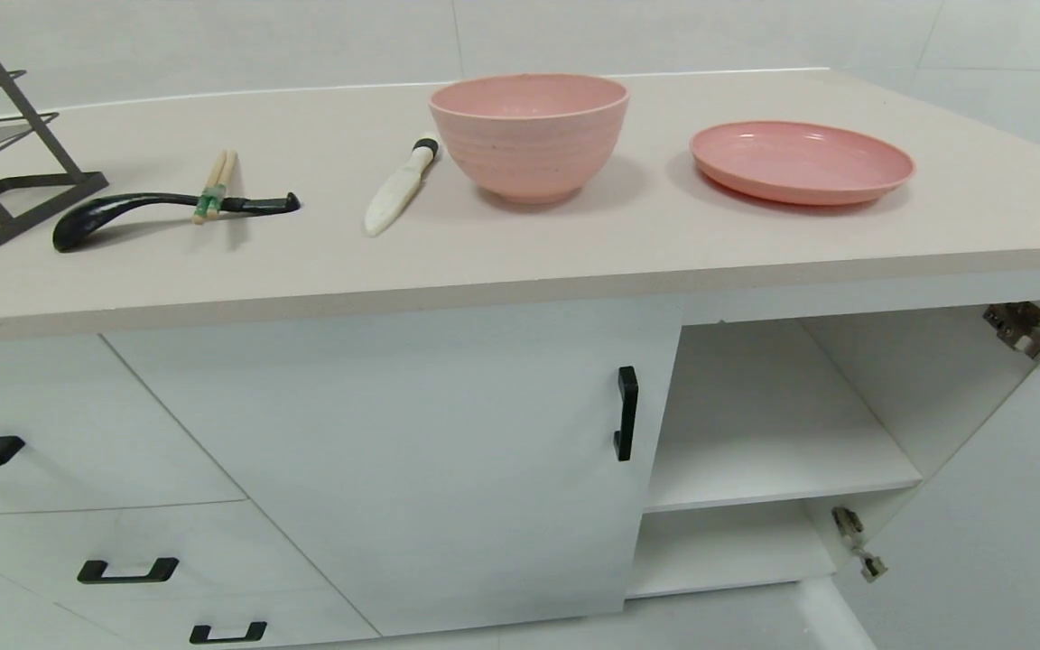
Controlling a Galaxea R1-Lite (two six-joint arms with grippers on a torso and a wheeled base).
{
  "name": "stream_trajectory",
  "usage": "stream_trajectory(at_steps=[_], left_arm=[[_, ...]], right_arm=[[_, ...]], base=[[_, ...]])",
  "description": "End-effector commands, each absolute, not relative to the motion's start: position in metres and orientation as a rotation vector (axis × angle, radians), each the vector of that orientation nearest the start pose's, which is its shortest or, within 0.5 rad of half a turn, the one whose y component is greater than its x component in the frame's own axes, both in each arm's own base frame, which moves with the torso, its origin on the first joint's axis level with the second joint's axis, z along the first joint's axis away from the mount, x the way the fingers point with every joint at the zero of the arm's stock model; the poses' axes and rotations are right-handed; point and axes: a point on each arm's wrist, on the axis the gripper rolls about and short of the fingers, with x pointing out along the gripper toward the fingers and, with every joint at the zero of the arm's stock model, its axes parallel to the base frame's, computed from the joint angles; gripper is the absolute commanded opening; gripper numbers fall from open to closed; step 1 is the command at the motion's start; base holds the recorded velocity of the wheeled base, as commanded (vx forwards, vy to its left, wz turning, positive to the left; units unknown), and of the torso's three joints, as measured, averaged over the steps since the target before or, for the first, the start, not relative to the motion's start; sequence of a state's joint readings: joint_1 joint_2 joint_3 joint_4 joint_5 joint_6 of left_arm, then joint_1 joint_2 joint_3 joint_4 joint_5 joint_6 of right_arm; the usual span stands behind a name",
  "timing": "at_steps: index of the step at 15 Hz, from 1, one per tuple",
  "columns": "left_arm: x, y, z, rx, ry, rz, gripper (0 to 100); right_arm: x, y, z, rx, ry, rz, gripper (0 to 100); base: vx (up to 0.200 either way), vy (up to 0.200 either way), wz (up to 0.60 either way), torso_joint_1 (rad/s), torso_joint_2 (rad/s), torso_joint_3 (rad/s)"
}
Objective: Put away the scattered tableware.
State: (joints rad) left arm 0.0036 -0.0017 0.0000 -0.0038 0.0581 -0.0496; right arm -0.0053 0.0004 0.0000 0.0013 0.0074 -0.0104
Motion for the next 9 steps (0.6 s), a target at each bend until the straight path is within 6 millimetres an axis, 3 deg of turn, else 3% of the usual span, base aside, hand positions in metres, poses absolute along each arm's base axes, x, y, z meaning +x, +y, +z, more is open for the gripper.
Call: stream_trajectory(at_steps=[1, 4, 7, 9], left_arm=[[-0.0228, 0.0012, 0.076, -0.051, -0.006, 0.063, 100], [-0.0228, 0.0012, 0.076, -0.049, -0.006, 0.063, 100], [-0.0228, 0.0012, 0.076, -0.049, -0.006, 0.063, 100], [-0.0228, 0.0012, 0.076, -0.051, -0.006, 0.063, 100]], right_arm=[[-0.0228, 0.0003, 0.0753, -0.011, 0.002, 0.003, 100], [-0.0228, 0.0003, 0.0753, -0.011, 0.002, 0.003, 100], [-0.0228, 0.0003, 0.0753, -0.011, 0.002, 0.003, 100], [-0.0228, 0.0003, 0.0753, -0.009, 0.002, 0.003, 100]], base=[[0.0, 0.0, 0.0, 0.0, 0.0, 0.0], [0.0, 0.0, 0.0, 0.075, -0.1, -0.021], [0.0, 0.0, 0.0, 0.235, -0.06, -0.103], [0.0, 0.0, 0.0, 0.261, -0.37, -0.234]])
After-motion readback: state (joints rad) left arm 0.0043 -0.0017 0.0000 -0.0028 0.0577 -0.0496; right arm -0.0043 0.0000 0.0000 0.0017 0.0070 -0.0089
